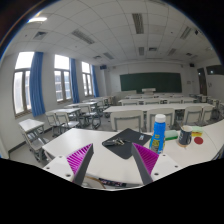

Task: Pour water

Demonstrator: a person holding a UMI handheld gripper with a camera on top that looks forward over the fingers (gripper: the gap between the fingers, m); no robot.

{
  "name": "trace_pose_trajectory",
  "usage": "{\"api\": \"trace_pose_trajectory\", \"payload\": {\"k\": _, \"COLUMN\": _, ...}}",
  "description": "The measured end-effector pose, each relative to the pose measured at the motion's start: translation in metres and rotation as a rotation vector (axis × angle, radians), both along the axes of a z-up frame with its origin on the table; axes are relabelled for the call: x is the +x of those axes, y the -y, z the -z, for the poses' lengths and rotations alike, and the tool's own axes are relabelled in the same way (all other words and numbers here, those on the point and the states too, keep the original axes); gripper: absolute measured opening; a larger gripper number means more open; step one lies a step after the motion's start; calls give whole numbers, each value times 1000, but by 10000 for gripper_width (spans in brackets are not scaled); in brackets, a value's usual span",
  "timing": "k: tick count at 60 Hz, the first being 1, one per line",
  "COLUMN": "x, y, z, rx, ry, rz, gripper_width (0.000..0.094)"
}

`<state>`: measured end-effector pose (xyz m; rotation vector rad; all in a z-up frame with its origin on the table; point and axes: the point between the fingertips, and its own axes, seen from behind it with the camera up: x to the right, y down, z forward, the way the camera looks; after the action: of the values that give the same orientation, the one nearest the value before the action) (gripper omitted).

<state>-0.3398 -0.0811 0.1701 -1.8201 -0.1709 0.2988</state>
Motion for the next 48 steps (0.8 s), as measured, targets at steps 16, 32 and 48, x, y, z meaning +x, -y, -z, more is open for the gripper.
{"api": "trace_pose_trajectory", "payload": {"k": 16, "x": 33, "y": 2, "z": -1, "rx": 19, "ry": 22, "rz": 38, "gripper_width": 821}}
{"api": "trace_pose_trajectory", "payload": {"k": 32, "x": 117, "y": -64, "z": 41, "rx": 39, "ry": 145, "rz": 186, "gripper_width": 846}}
{"api": "trace_pose_trajectory", "payload": {"k": 48, "x": 141, "y": -173, "z": 98, "rx": -7, "ry": 130, "rz": 230, "gripper_width": 800}}
